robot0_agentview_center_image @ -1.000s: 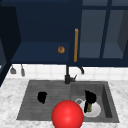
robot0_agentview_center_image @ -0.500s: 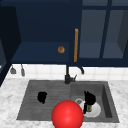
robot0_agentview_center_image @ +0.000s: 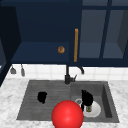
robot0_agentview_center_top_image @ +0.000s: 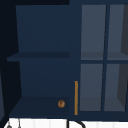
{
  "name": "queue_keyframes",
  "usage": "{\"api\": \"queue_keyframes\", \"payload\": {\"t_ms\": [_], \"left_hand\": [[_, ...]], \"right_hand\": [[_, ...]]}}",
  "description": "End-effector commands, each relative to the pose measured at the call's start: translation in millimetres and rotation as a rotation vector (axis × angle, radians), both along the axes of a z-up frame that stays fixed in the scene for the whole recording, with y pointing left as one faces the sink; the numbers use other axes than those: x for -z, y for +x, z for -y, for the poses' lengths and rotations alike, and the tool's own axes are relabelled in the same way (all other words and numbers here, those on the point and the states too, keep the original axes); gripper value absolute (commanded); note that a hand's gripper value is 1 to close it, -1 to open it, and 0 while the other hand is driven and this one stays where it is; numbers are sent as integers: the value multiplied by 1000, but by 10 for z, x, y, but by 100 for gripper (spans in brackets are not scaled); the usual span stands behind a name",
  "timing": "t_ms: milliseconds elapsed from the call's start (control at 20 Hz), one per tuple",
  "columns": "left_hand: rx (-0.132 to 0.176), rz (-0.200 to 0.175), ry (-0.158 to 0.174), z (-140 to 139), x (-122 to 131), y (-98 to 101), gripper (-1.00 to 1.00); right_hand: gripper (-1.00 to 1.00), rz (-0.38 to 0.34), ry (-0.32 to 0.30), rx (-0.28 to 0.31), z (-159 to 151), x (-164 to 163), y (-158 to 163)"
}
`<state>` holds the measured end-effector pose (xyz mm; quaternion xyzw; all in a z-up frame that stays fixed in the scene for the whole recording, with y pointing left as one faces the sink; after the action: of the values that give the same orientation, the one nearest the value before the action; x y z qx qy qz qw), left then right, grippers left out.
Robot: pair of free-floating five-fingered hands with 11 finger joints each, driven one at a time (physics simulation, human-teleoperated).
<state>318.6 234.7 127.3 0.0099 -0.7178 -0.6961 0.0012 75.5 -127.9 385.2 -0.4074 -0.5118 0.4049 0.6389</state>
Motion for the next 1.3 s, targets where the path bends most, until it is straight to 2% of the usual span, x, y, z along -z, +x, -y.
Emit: {"api": "queue_keyframes", "payload": {"t_ms": [0, 100, 200, 300, 350, 400, 500, 700, 1050, 1250], "left_hand": [[0, 0, 0, 0, 0, 0, 0], [0, 0, 0, 0, 0, 0, 0], [0, 0, 0, 0, 0, 0, 0], [0, 0, 0, 0, 0, 0, 0], [0, 0, 0, 0, 0, 0, 0], [0, 0, 0, 0, 0, 0, 0], [0, 0, 0, 0, 0, 0, 0], [0, 0, 0, 0, 0, 0, 0], [0, 0, 0, 0, 0, 0, 0], [0, 0, 0, 0, 0, 0, 0]], "right_hand": [[-100, 52, 43, -5, 138, -24, -40], [-100, 55, 48, -23, 181, -26, -49], [-100, 50, 15, -37, 161, -38, -2], [-100, 45, 16, -43, 218, -29, -2], [-100, 52, 50, -46, 287, -78, -8], [-100, 48, 54, -47, 313, -59, -6], [-100, 73, 53, -54, 405, -84, -76], [-100, 52, 45, -64, 530, -78, -135], [-100, 44, 31, -45, 648, -84, -171], [-100, 63, 22, -34, 664, -86, -239]]}}
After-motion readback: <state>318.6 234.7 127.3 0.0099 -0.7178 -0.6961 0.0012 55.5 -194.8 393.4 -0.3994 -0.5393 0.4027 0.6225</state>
